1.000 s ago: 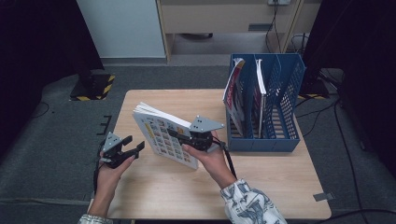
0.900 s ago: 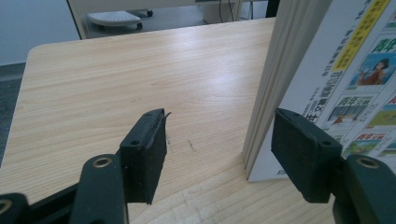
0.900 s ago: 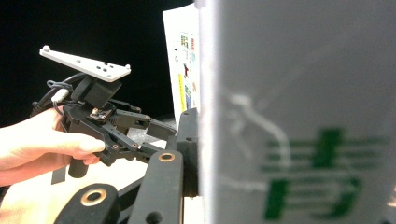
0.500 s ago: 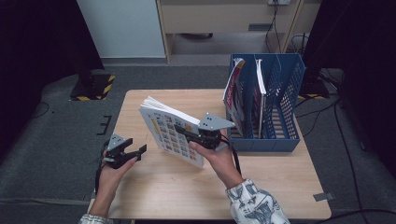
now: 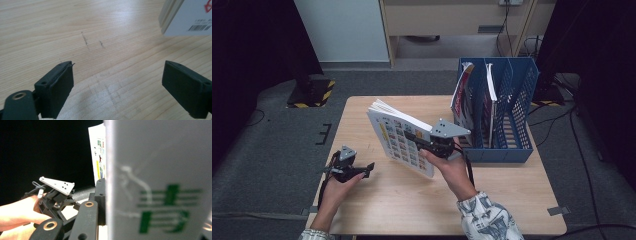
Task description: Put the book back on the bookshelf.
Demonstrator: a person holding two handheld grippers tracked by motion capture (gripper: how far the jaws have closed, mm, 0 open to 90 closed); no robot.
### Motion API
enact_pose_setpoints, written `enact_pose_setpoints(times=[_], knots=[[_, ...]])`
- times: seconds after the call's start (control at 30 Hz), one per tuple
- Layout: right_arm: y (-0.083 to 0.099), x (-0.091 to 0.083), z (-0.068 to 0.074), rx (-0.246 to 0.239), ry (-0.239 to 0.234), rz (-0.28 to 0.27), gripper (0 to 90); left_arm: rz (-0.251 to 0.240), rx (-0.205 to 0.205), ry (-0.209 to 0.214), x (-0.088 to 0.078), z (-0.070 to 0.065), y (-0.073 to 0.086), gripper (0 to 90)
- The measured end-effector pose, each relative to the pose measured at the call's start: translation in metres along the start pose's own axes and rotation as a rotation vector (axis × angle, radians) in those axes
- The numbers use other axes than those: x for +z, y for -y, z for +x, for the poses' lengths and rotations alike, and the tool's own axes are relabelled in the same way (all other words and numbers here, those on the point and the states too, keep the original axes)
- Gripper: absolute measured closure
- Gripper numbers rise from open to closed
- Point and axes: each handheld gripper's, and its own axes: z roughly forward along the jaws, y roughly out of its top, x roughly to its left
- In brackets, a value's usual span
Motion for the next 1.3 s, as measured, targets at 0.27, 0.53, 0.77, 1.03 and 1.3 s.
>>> enact_pose_setpoints(times=[0.27,0.53,0.77,1.03,1.3], knots=[[-0.002,-0.005,-0.002,-0.001,0.012,-0.006,73.9,0.069,-0.029,-0.028,0.010,0.000,0.005,1.9],[-0.005,-0.011,-0.004,-0.001,0.018,-0.009,73.9,0.091,-0.042,-0.041,0.012,0.000,0.006,2.8],[-0.007,-0.023,-0.008,0.003,0.028,-0.009,73.9,0.117,-0.037,-0.057,0.016,0.000,0.008,3.1],[-0.008,-0.034,-0.013,-0.005,0.040,0.001,74.0,0.130,-0.026,-0.055,0.018,-0.001,0.010,3.1],[-0.006,-0.046,-0.018,0.003,0.044,0.005,73.9,0.128,-0.031,-0.052,0.019,-0.001,0.010,2.4]])
